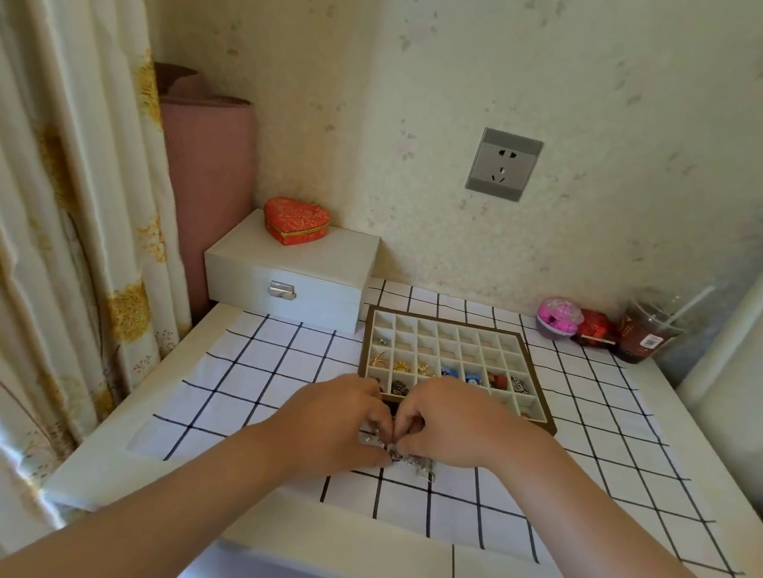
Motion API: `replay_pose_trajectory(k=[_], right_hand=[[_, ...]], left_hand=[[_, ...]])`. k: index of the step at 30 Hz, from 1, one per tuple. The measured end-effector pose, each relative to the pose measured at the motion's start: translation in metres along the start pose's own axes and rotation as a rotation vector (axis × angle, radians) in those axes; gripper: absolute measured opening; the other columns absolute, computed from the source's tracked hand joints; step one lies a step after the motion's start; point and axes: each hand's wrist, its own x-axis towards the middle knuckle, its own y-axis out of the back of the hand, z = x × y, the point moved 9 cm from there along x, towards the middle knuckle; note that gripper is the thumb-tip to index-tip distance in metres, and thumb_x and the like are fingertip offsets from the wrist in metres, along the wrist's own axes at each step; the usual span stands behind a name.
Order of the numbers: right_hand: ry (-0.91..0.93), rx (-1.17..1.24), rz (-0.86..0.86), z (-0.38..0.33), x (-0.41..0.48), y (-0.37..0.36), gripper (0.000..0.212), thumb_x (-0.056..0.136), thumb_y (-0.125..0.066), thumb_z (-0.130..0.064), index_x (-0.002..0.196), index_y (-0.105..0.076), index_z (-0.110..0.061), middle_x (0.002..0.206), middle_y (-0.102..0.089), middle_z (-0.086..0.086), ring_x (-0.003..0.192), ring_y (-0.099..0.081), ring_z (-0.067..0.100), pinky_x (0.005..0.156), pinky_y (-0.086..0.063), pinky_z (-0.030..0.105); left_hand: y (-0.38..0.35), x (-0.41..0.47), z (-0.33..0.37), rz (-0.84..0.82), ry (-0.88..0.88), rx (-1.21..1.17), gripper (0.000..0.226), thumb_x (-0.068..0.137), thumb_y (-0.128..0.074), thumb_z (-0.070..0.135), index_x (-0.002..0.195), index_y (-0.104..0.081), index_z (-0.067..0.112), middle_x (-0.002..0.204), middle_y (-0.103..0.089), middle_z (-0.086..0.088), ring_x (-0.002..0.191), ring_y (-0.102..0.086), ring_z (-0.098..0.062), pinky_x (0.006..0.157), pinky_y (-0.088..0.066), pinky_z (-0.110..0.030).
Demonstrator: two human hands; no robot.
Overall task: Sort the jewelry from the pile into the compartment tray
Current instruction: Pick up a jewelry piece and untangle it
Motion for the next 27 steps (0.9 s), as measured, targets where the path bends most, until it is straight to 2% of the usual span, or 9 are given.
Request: replay_pose_trajectory(k=[3,6,9,11,15,18,21,24,27], right_hand=[[-0.007,0.019,-0.026,0.002,0.0,0.0,0.011,0.091,-0.07,-0.032,0.097,-0.078,-0.028,0.09,-0.069,-0.018,0.086,-0.063,0.002,0.081,-0.053,0.026],[-0.022,0.078,-0.004,0.008,-0.002,0.007,0.011,0.092,-0.069,-0.032,0.097,-0.076,-0.026,0.088,-0.065,-0.021,0.084,-0.062,-0.001,0.077,-0.05,0.022],[-0.028,0.172,0.06,0.012,-0.006,0.02,0.009,0.093,-0.069,-0.029,0.093,-0.075,-0.023,0.085,-0.065,-0.019,0.067,-0.06,-0.009,0.061,-0.045,0.012],[-0.042,0.275,0.093,0.014,-0.008,0.027,0.007,0.093,-0.069,-0.024,0.09,-0.075,-0.021,0.087,-0.068,-0.013,0.051,-0.058,-0.011,0.045,-0.04,0.007],[-0.036,0.433,0.201,0.015,-0.005,0.037,0.005,0.091,-0.071,-0.028,0.087,-0.075,-0.029,0.086,-0.076,-0.011,0.049,-0.06,0.005,0.061,-0.055,0.024],[-0.031,0.559,0.272,0.017,-0.003,0.044,0.003,0.089,-0.074,-0.027,0.087,-0.076,-0.026,0.084,-0.077,-0.01,0.048,-0.058,0.01,0.07,-0.056,0.029],[-0.032,0.606,0.247,0.018,-0.002,0.043,0.006,0.089,-0.074,-0.03,0.089,-0.078,-0.024,0.082,-0.077,-0.01,0.047,-0.055,0.009,0.08,-0.056,0.029],[-0.041,0.61,0.153,0.018,-0.003,0.035,0.01,0.093,-0.07,-0.029,0.094,-0.079,-0.023,0.085,-0.078,-0.008,0.05,-0.056,0.009,0.072,-0.053,0.022],[-0.047,0.622,0.114,0.02,-0.005,0.032,0.008,0.091,-0.072,-0.021,0.094,-0.079,-0.021,0.085,-0.078,-0.006,0.053,-0.056,0.011,0.07,-0.053,0.026]], left_hand=[[-0.002,0.003,-0.002,-0.024,0.017,-0.041,0.012,0.083,-0.073,0.046,0.094,-0.075,0.041,0.095,-0.054,0.017,0.09,-0.05,-0.001,0.074,-0.047,-0.024],[-0.005,0.004,-0.007,-0.066,0.032,-0.046,0.008,0.083,-0.074,0.04,0.091,-0.075,0.039,0.093,-0.053,0.019,0.084,-0.05,0.002,0.073,-0.046,-0.023],[0.0,0.005,-0.013,-0.051,0.077,-0.112,0.01,0.086,-0.072,0.033,0.094,-0.071,0.038,0.092,-0.056,0.022,0.08,-0.053,0.005,0.068,-0.04,-0.013],[0.006,0.005,-0.017,-0.011,0.122,-0.219,0.013,0.087,-0.071,0.03,0.097,-0.067,0.038,0.09,-0.063,0.02,0.077,-0.056,0.004,0.07,-0.044,-0.014],[0.009,0.007,-0.02,0.024,0.224,-0.586,0.017,0.085,-0.076,0.028,0.1,-0.068,0.031,0.088,-0.072,0.01,0.079,-0.066,-0.005,0.079,-0.055,-0.025],[0.014,0.01,-0.023,0.107,0.329,-0.795,0.018,0.083,-0.079,0.025,0.099,-0.07,0.021,0.088,-0.075,-0.001,0.073,-0.071,-0.015,0.067,-0.057,-0.025],[0.014,0.009,-0.025,0.122,0.382,-0.855,0.016,0.083,-0.079,0.019,0.096,-0.073,0.014,0.088,-0.076,-0.003,0.063,-0.066,-0.006,0.062,-0.053,-0.017],[0.009,0.009,-0.026,0.108,0.375,-0.877,0.013,0.082,-0.08,0.017,0.092,-0.073,0.013,0.083,-0.076,-0.002,0.07,-0.068,-0.01,0.069,-0.056,-0.024],[0.007,0.008,-0.027,0.109,0.379,-0.841,0.01,0.081,-0.08,0.018,0.088,-0.074,0.018,0.08,-0.075,-0.001,0.073,-0.068,-0.009,0.07,-0.053,-0.022]])
